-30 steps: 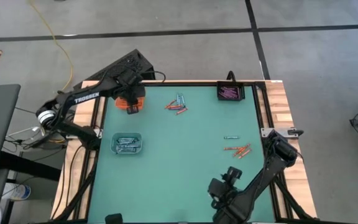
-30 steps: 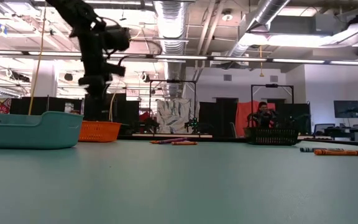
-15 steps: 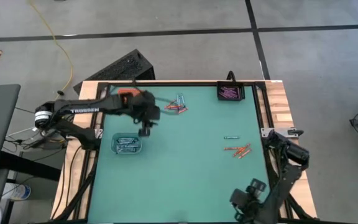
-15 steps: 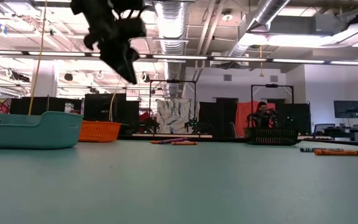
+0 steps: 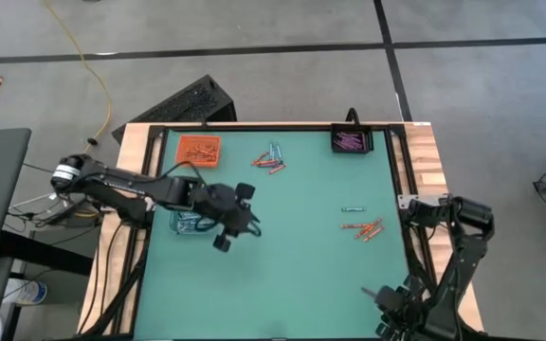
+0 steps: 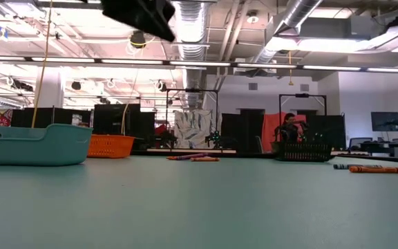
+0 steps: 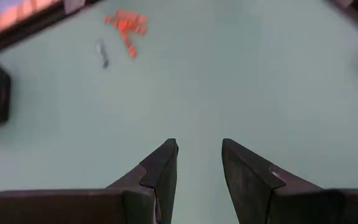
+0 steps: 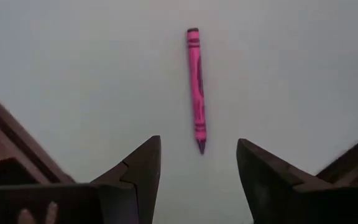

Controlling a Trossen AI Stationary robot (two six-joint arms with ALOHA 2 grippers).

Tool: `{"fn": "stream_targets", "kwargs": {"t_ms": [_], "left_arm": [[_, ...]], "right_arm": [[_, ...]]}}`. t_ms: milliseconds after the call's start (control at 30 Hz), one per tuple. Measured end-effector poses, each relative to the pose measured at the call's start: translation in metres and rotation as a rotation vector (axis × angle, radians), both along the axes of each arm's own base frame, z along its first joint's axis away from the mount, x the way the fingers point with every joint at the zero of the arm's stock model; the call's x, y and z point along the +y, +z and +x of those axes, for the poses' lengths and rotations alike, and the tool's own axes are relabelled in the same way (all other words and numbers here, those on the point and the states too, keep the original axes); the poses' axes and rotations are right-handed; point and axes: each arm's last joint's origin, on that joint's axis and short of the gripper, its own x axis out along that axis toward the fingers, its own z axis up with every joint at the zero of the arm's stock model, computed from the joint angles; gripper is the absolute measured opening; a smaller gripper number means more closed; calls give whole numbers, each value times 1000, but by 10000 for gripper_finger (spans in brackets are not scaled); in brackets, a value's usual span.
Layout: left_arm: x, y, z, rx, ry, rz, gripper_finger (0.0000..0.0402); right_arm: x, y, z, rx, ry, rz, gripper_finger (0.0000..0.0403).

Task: Sort crayons
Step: Put the purple crayon into the black basket

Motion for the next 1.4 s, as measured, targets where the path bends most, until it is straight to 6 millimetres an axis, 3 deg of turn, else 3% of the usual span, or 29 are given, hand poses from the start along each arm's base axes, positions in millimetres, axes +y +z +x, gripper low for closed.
{"fn": "stream_targets", "kwargs": {"t_ms": [267,433,833,1067,1300,1400], "left_arm": [[-30,6,-1,-74,-89,-32,117],[-41,8,0,-112,-117,-51,117],[-59,-28,21,-22,-154,-45,117],[-65,-45,28,31,-168,-36,117],[-67,-43,29,9,-171,-48,117],[-70,-41,29,-9,-180,-56,117]], "right_arm": [[-12,-16,-1,21,14,-49,203],[-15,-28,10,12,32,-3,203],[-32,-47,28,99,61,54,198],[-32,-50,34,92,81,100,126],[-34,-51,38,93,70,105,20],[-35,-51,40,93,60,106,7]]}}
